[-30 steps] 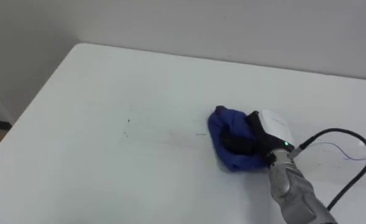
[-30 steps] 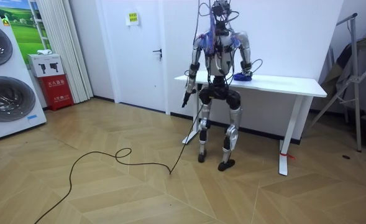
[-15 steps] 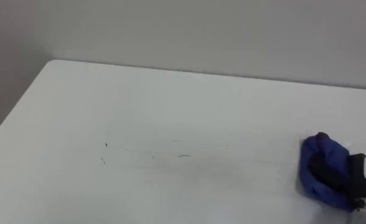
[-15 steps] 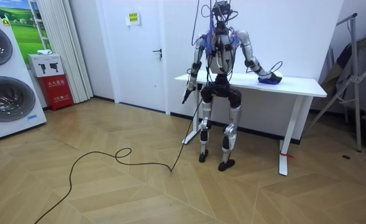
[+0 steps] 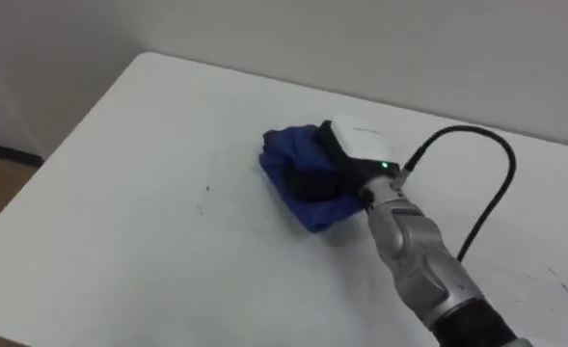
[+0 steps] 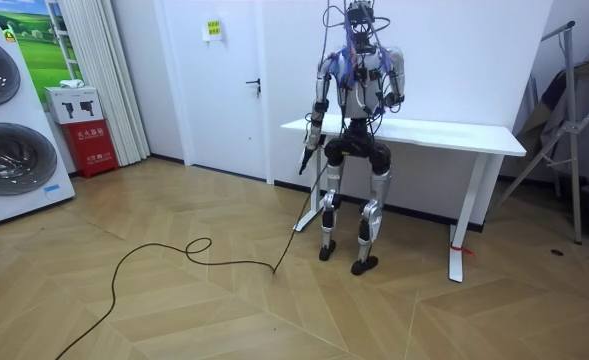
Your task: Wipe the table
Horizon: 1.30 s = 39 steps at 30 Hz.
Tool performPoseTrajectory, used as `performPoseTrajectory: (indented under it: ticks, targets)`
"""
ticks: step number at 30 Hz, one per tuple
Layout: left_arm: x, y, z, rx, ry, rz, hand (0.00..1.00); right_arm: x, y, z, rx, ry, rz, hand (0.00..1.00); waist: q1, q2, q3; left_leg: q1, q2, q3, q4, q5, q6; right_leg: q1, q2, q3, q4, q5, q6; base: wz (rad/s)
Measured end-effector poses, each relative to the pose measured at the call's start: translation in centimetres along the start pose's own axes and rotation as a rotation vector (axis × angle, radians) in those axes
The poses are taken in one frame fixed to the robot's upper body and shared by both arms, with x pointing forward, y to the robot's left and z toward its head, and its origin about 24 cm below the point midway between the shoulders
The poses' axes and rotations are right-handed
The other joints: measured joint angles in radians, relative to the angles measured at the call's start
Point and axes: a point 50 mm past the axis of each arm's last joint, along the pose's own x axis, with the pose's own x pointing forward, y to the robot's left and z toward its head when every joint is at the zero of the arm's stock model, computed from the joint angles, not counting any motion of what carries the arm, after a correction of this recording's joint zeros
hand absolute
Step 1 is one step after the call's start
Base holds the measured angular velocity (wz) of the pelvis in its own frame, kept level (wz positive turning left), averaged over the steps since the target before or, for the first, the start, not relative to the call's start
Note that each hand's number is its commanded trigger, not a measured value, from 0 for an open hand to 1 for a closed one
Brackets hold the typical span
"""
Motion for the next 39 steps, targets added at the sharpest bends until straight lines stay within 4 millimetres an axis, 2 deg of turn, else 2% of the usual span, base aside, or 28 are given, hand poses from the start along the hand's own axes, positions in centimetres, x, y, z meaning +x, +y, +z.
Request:
performPoseTrajectory:
  ticks: [1,2,3,4,5,6,9,11,13,16,18,19,20,21,22,23,24,25,26,28,31,33,34,35,36,37,38,39]
  targets:
    - [-0.1,0.5,-0.8,0.000,0.019,0.014,0.00,-0.7,0.6,-1.3,0.067,0.031,-0.003,1.00,-0.005,-0.001,-0.0009,0.003,-0.003,-0.002,0.000,0.000,0.001,0.007,-0.002,-0.001,-0.004,0.000,0.000,0.27]
    - [-0.3,1.4,-2.8,0.016,0.067,0.048,0.00,-1.8,1.3,-2.7,0.123,0.058,-0.029,1.00,-0.039,-0.005,-0.0039,0.009,-0.013,-0.002,0.000,-0.002,0.003,0.022,-0.011,-0.011,-0.012,-0.006,0.009,0.21]
    - [-0.6,2.1,-4.2,0.033,0.101,0.073,0.00,-2.8,1.4,-4.3,0.144,0.095,-0.072,1.00,-0.065,-0.003,-0.0033,0.018,-0.017,-0.002,-0.001,-0.006,0.009,0.032,-0.015,-0.013,-0.013,-0.010,0.016,0.16]
    - [-0.7,2.5,-4.7,0.037,0.113,0.086,0.00,-3.2,1.5,-5.2,0.150,0.121,-0.092,1.00,-0.074,-0.002,-0.0029,0.022,-0.019,-0.002,-0.002,-0.006,0.010,0.037,-0.016,-0.014,-0.014,-0.010,0.016,0.15]
    - [-0.8,3.3,-5.3,0.052,0.127,0.109,0.00,-4.2,1.7,-6.8,0.170,0.180,-0.123,1.00,-0.103,-0.006,-0.0060,0.025,-0.024,-0.007,-0.001,-0.006,0.010,0.047,-0.020,-0.021,-0.017,-0.012,0.020,0.20]
    - [-0.8,3.9,-5.3,0.073,0.125,0.133,0.00,-5.3,1.9,-8.7,0.184,0.249,-0.148,1.00,-0.128,-0.012,-0.0114,0.029,-0.030,-0.009,-0.002,-0.008,0.013,0.057,-0.025,-0.019,-0.022,-0.017,0.029,0.18]
    - [-0.5,4.7,-3.7,0.055,0.066,0.168,0.00,-7.3,2.2,-12.4,0.193,0.397,-0.181,1.00,-0.149,-0.013,-0.0230,0.043,-0.031,-0.002,-0.006,-0.017,0.023,0.073,-0.025,-0.006,-0.027,-0.017,0.038,-0.08]
    - [-0.2,4.4,-2.0,0.052,0.014,0.161,0.00,-7.7,2.4,-13.5,0.210,0.450,-0.189,1.00,-0.161,-0.010,-0.0279,0.049,-0.031,-0.003,-0.004,-0.021,0.025,0.083,-0.026,0.000,-0.026,-0.015,0.041,-0.07]
    - [0.0,3.6,-0.5,0.067,-0.027,0.138,0.00,-7.4,2.3,-13.5,0.207,0.457,-0.187,1.00,-0.160,0.001,-0.0337,0.057,-0.031,0.008,0.001,-0.026,0.025,0.085,-0.026,0.009,-0.025,-0.014,0.044,-0.22]
    - [0.1,1.7,1.6,0.068,-0.081,0.081,0.00,-5.8,1.9,-12.2,0.189,0.441,-0.166,1.00,-0.153,0.016,-0.0363,0.062,-0.025,0.030,0.003,-0.025,0.023,0.075,-0.022,0.034,-0.015,-0.012,0.042,-0.31]
    - [0.1,-0.3,2.6,0.041,-0.091,0.023,0.00,-4.4,1.2,-10.1,0.154,0.406,-0.129,1.00,-0.104,0.032,-0.0312,0.066,-0.008,0.080,-0.004,-0.021,0.018,0.037,-0.013,0.074,0.008,-0.005,0.031,-0.64]
    - [0.1,-0.6,2.6,0.048,-0.087,0.013,0.00,-3.8,1.0,-9.2,0.141,0.380,-0.115,1.00,-0.100,0.032,-0.0308,0.063,-0.003,0.088,-0.005,-0.019,0.015,0.030,-0.010,0.081,0.009,-0.002,0.026,-0.54]
    - [0.1,-1.1,2.6,0.065,-0.073,-0.004,0.00,-2.7,0.8,-6.7,0.106,0.298,-0.077,1.00,-0.095,0.030,-0.0286,0.054,0.004,0.096,-0.008,-0.015,0.009,0.014,-0.002,0.090,0.009,0.002,0.019,-0.41]
    - [0.1,-1.6,2.8,0.072,-0.067,-0.021,0.00,-1.7,0.7,-4.0,0.071,0.201,-0.036,1.00,-0.072,0.028,-0.0272,0.052,0.009,0.106,-0.020,-0.009,0.004,-0.002,0.007,0.108,0.010,0.006,0.013,-0.39]
    - [0.1,-1.9,2.9,0.075,-0.069,-0.028,0.00,-1.0,0.6,-2.5,0.061,0.153,-0.021,1.00,-0.061,0.028,-0.0252,0.051,0.009,0.105,-0.025,-0.006,0.003,-0.008,0.011,0.116,0.010,0.008,0.010,-0.39]
    - [0.0,-2.4,3.4,0.064,-0.078,-0.043,0.00,0.1,0.2,0.3,0.054,0.062,0.008,1.00,-0.039,0.022,-0.0199,0.043,0.014,0.105,-0.027,-0.003,-0.001,-0.017,0.018,0.122,0.010,0.012,0.004,-0.16]
    - [-0.1,-2.9,4.2,0.053,-0.095,-0.053,0.00,0.8,-0.4,2.8,0.045,-0.017,0.016,1.00,-0.011,0.018,-0.0085,0.037,0.018,0.105,-0.027,0.000,-0.004,-0.027,0.022,0.122,0.009,0.012,0.001,-0.06]
    - [-0.1,-3.0,4.4,0.051,-0.101,-0.058,0.00,1.1,-0.8,3.7,0.036,-0.047,0.016,1.00,-0.006,0.015,-0.0044,0.033,0.020,0.102,-0.026,0.002,-0.006,-0.036,0.023,0.121,0.008,0.012,0.000,0.21]
    - [-0.1,-3.2,4.4,0.048,-0.101,-0.062,0.00,1.6,-1.5,5.0,0.027,-0.098,0.013,1.00,0.009,0.011,-0.0041,0.018,0.018,0.086,-0.020,0.004,-0.006,-0.036,0.023,0.107,0.006,0.012,0.000,0.47]
    - [-0.2,-2.9,3.3,0.053,-0.075,-0.055,0.00,1.9,-2.0,5.2,0.021,-0.110,0.001,1.00,0.009,0.012,-0.0028,0.013,0.015,0.054,-0.022,0.009,-0.004,-0.031,0.019,0.077,0.006,0.012,0.000,0.58]
    - [-0.2,-2.2,1.1,0.062,-0.007,-0.046,0.00,1.4,-1.0,2.6,0.043,-0.022,0.031,1.00,-0.003,0.012,-0.0023,0.010,0.006,0.030,-0.018,0.006,0.001,-0.019,0.004,0.039,0.010,0.008,0.007,0.37]
    - [-0.3,-1.6,0.2,0.070,0.013,-0.030,0.00,-0.4,0.8,-1.0,0.128,0.055,-0.005,1.00,-0.055,0.012,-0.0022,0.014,-0.007,0.020,-0.002,0.003,0.006,0.004,-0.017,0.029,0.024,-0.006,0.024,0.54]
    - [-0.2,-1.3,0.1,0.075,0.015,-0.020,0.00,-0.8,1.1,-1.8,0.135,0.074,-0.020,1.00,-0.069,0.013,-0.0013,0.018,-0.011,0.021,0.005,0.003,0.007,0.010,-0.029,0.029,0.034,-0.009,0.027,0.38]
    - [-0.1,-0.4,0.0,0.103,0.013,0.010,0.00,-1.7,1.6,-3.7,0.162,0.127,-0.053,1.00,-0.099,0.016,0.0003,0.031,-0.013,0.037,0.012,0.001,0.010,0.016,-0.043,0.030,0.060,-0.014,0.033,0.21]
    - [0.1,0.9,0.2,0.127,-0.004,0.047,0.00,-2.8,1.9,-5.9,0.184,0.201,-0.093,1.00,-0.120,0.015,-0.0013,0.043,-0.004,0.067,0.016,-0.009,0.026,0.014,-0.050,0.033,0.100,-0.021,0.044,0.11]
    - [0.2,1.5,0.5,0.132,-0.015,0.066,0.00,-3.4,1.9,-7.2,0.193,0.244,-0.110,1.00,-0.128,0.017,-0.0033,0.046,0.004,0.088,0.018,-0.018,0.036,0.008,-0.053,0.036,0.122,-0.026,0.052,-0.09]
    - [0.5,3.1,1.0,0.133,-0.041,0.110,0.00,-4.7,2.1,-9.6,0.220,0.340,-0.149,1.00,-0.138,0.016,-0.0075,0.046,0.019,0.113,0.020,-0.037,0.041,-0.022,-0.062,0.059,0.199,-0.043,0.073,-0.21]
    - [0.6,4.5,1.5,0.137,-0.058,0.147,0.00,-6.0,2.3,-12.1,0.246,0.448,-0.180,1.00,-0.149,0.017,-0.0133,0.038,0.034,0.120,0.045,-0.059,0.038,-0.050,-0.103,0.055,0.282,-0.062,0.074,-0.21]
